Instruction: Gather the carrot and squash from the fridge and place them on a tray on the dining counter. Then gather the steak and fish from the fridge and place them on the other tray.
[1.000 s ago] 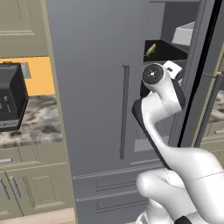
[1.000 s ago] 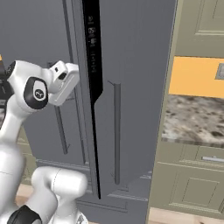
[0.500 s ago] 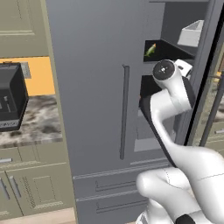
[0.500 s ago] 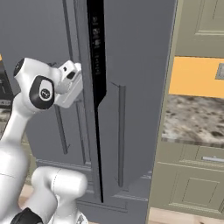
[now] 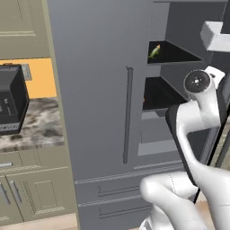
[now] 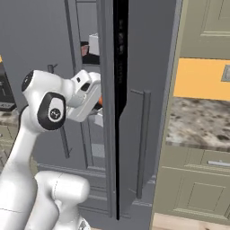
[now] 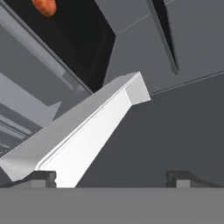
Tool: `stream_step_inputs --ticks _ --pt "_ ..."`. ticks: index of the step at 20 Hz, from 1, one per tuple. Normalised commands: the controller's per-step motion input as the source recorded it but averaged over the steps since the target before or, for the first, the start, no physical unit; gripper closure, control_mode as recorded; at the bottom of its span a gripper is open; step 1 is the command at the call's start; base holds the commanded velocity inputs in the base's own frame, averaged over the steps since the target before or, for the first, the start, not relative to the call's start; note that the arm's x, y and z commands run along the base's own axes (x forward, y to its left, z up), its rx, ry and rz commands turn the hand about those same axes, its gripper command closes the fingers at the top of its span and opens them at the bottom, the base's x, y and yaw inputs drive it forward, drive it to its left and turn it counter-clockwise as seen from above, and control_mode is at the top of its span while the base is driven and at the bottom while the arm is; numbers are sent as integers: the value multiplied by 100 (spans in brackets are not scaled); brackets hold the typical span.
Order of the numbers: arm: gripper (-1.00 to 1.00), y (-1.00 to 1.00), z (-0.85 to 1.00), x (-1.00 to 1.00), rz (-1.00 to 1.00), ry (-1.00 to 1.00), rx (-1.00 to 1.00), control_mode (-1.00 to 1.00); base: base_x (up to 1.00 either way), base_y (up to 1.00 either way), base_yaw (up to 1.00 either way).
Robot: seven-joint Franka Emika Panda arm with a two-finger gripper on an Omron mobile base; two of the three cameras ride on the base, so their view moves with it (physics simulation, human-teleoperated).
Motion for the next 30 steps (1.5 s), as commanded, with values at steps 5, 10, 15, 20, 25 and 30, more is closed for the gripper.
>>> stream_step_inputs --ticks 5,10,15,20,25,30 --pt "-100 -82 0 -22 0 0 0 -100 0 0 0" --pt "-100 -81 0 -2 0 0 0 -100 0 0 0" --pt "-100 -77 0 4 0 0 0 -100 0 0 0" --pt "-100 -64 -1 28 0 2 0 -100 0 0 0" --pt "-100 -38 -3 -14 0 0 3 -100 0 0 0" --pt "-100 78 7 -19 -12 -18 -1 -100 0 0 0"
